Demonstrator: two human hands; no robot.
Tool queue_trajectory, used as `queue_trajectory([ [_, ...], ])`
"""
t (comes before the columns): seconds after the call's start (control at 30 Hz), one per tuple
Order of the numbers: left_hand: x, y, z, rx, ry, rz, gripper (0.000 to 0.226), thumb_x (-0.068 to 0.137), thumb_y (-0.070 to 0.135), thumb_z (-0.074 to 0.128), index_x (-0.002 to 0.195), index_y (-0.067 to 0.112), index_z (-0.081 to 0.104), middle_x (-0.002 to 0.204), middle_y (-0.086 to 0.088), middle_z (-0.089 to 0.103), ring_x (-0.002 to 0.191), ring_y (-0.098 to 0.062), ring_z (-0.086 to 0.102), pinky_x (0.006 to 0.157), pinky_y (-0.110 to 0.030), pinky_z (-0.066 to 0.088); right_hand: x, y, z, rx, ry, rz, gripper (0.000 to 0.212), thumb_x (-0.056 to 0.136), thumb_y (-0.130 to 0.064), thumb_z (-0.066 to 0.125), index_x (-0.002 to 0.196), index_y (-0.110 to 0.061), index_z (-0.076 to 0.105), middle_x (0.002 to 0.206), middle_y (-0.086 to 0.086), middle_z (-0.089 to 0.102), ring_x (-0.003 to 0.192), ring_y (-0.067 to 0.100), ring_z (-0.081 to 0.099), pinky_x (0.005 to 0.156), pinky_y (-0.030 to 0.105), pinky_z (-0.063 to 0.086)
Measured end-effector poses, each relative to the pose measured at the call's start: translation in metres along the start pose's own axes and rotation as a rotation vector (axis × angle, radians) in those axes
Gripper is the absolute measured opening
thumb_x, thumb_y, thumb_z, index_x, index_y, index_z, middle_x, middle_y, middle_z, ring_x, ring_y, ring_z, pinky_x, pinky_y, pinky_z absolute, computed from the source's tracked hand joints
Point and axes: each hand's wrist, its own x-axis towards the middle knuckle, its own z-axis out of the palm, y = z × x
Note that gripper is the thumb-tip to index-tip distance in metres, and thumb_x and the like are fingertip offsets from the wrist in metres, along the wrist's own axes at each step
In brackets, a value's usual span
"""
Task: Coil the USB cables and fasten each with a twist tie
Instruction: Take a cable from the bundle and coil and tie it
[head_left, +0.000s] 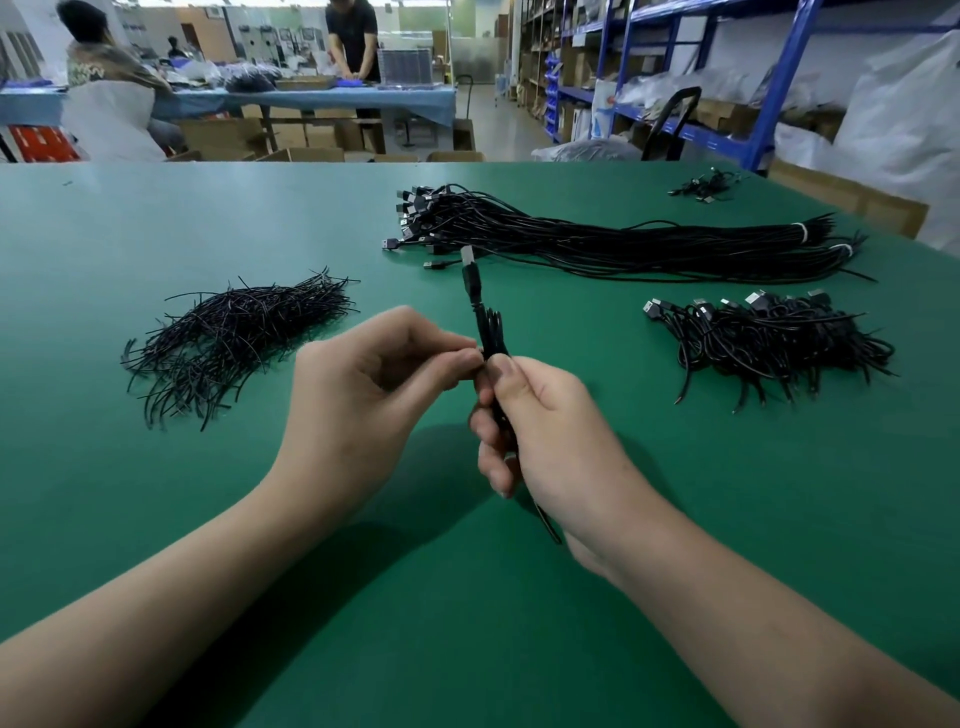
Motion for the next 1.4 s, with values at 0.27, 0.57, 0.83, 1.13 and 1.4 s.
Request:
queue_trajectory([
  [0.27, 0.003, 0.0, -0.002, -0.361, -0.167, -0.235, 0.017, 0.087, 0.033, 0.071, 0.096, 0.023, 0.081, 0.099, -0.003, 0.079, 0.096, -0.021, 0.075, 0.084, -0.027, 0.058, 0.003, -0.004, -0.003, 0.077, 0.017, 0.007, 0.035, 0.11, -0.032, 0.034, 0.084, -0.014, 0.048, 0.057, -0.009, 0.038, 0.045, 0.011, 0.027, 0.047, 0.027, 0.022],
  [0.57, 0.007, -0.01, -0.005, -0.565, -0.182, -0.442, 0.015, 0.074, 0.023, 0.082, 0.085, 0.016, 0.075, 0.087, -0.01, 0.073, 0.082, -0.022, 0.068, 0.088, -0.033, 0.057, 0.002, -0.004, -0.002, -0.022, -0.044, -0.095, 0.036, 0.11, -0.029, 0.035, 0.08, -0.013, 0.046, 0.058, -0.007, 0.036, 0.044, 0.007, 0.025, 0.042, 0.017, 0.024],
  [0.83, 0.007, -0.011, -0.007, -0.569, -0.239, -0.516, 0.019, 0.078, 0.013, 0.073, 0.097, 0.01, 0.078, 0.092, -0.008, 0.076, 0.079, -0.015, 0.07, 0.082, -0.026, 0.057, 0.005, 0.004, -0.002, -0.192, -0.035, -0.162, 0.036, 0.108, -0.034, 0.04, 0.077, -0.021, 0.051, 0.059, -0.015, 0.042, 0.053, 0.01, 0.032, 0.046, 0.025, 0.027],
  [1.13, 0.005, -0.012, -0.007, -0.481, -0.276, -0.568, 0.033, 0.072, 0.03, 0.084, 0.099, 0.011, 0.081, 0.096, -0.012, 0.077, 0.086, -0.017, 0.07, 0.091, -0.032, 0.056, 0.007, 0.007, -0.004, -0.358, -0.034, -0.161, 0.032, 0.102, -0.042, 0.036, 0.078, -0.026, 0.05, 0.059, -0.022, 0.051, 0.051, 0.001, 0.042, 0.057, 0.028, 0.031],
  [1.4, 0.005, -0.007, -0.006, -0.564, -0.259, -0.472, 0.038, 0.073, 0.026, 0.077, 0.11, 0.016, 0.078, 0.106, -0.008, 0.077, 0.074, -0.011, 0.066, 0.079, -0.023, 0.055, 0.006, 0.004, -0.003, -0.268, -0.049, -0.132, 0.029, 0.094, -0.045, 0.036, 0.077, -0.029, 0.055, 0.068, -0.012, 0.042, 0.059, 0.011, 0.034, 0.056, 0.038, 0.027],
])
